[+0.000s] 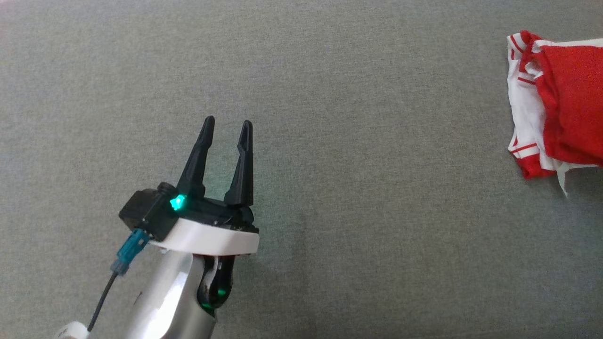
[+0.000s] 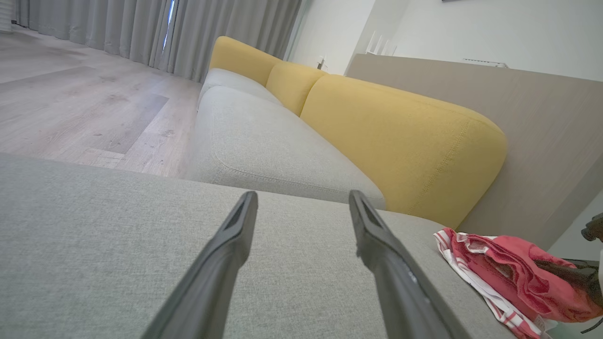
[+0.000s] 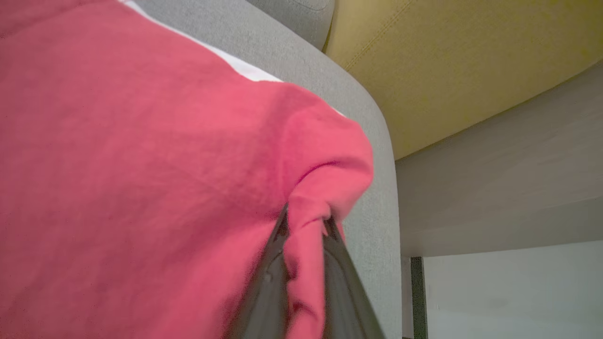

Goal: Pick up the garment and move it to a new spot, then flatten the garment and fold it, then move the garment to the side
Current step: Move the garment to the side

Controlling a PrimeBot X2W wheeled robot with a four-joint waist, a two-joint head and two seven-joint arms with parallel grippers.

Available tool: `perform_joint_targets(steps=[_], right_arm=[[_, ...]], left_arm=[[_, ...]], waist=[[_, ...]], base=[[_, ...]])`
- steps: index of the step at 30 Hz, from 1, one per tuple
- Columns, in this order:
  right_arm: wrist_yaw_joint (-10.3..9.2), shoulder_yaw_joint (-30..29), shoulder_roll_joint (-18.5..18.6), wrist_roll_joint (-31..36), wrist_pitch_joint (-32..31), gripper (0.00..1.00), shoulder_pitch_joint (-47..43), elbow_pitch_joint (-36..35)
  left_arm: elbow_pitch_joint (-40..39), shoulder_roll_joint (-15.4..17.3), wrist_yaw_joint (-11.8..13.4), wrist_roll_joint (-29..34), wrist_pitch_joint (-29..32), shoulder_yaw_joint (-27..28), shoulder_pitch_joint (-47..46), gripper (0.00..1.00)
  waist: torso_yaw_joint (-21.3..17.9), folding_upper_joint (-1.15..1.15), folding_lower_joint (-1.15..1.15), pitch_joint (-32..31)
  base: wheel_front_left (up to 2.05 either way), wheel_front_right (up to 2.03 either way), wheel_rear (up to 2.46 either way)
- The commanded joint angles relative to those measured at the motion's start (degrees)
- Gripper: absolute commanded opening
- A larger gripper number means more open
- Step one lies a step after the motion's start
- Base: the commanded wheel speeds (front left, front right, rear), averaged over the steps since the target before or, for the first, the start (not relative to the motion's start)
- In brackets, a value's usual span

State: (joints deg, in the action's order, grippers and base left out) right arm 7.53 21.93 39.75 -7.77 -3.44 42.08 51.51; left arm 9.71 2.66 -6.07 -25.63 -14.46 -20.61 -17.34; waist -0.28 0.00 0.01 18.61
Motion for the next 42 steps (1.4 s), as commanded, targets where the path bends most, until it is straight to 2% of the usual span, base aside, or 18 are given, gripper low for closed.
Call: perform_joint_targets(steps=[1, 3, 4, 5, 15, 21, 22, 25, 34, 42], right_arm=[[-0.04, -0.23, 1.21, 0.57, 0.49, 0.0, 0.38, -0.02], [-0.04, -1.02, 0.44, 1.16, 0.65, 0.0, 0.54, 1.16], [-0.04, -1.64, 0.0, 1.33, 1.03, 0.65, 0.64, 1.61], [-0.04, -2.39, -0.49, 1.44, 1.43, 1.0, 0.78, 2.03], [-0.04, -8.7, -5.59, 3.51, 7.09, 1.0, 2.23, 1.94], [-0.04, -11.89, -11.43, 2.65, 12.75, 1.0, 1.17, -3.66], [-0.04, -11.89, -11.43, 2.65, 12.75, 1.0, 1.17, -3.66], [-0.04, -13.12, -15.17, 1.5, 14.25, 1.0, -0.52, -8.17], [-0.04, -17.14, -27.26, -0.83, 15.23, 1.0, -11.33, -24.19], [-0.04, -21.32, -35.46, 0.3, 16.32, 1.0, -24.8, -31.27]], left_arm=[[-1.53, 0.21, -0.36, 0.44, -0.54, 1.68, -1.28, 1.0], [-1.38, 0.21, -0.41, 0.5, -0.54, 1.76, -1.24, 1.0], [-1.32, 0.21, -0.43, 0.52, -0.54, 1.82, -1.19, 1.0], [-1.25, 0.21, -0.45, 0.53, -0.54, 1.92, -1.11, 1.0], [-0.81, 0.21, -0.59, 0.38, -0.54, 3.31, 0.76, 1.0], [-1.44, 0.21, -0.17, 0.17, -0.54, 4.66, 3.04, 1.0], [-1.44, 0.21, -0.17, 0.17, -0.54, 4.66, 3.04, 1.0], [-2.01, 0.21, 0.18, 0.23, -0.54, 5.61, 4.17, 1.0], [-2.51, 0.21, 1.0, 0.53, -0.54, 8.48, 7.12, 1.0], [-2.06, 0.21, 0.68, 1.45, -0.54, 9.59, 9.79, 1.0]], waist=[[0.02, 0.0, -0.01, -0.13], [0.0, 0.0, -0.01, -0.36], [-0.04, 0.0, -0.01, -0.56], [-0.13, 0.0, -0.01, -0.78], [-1.23, 0.0, -0.01, -5.32], [-1.51, 0.0, -0.01, -9.78], [-1.51, 0.0, -0.01, -9.78], [-1.37, 0.0, -0.01, -11.56], [-0.23, 0.0, -0.01, -15.6], [0.66, 0.0, -0.01, -17.5]], base=[[0.0, 0.0, 0.0], [0.0, 0.0, 0.0], [0.0, 0.0, 0.0], [0.0, 0.0, 0.0], [0.0, 0.0, 0.0], [0.0, 0.0, 0.0], [0.0, 0.0, 0.0], [0.0, 0.0, 0.0], [0.0, 0.0, 0.0], [0.0, 0.0, 0.0]])
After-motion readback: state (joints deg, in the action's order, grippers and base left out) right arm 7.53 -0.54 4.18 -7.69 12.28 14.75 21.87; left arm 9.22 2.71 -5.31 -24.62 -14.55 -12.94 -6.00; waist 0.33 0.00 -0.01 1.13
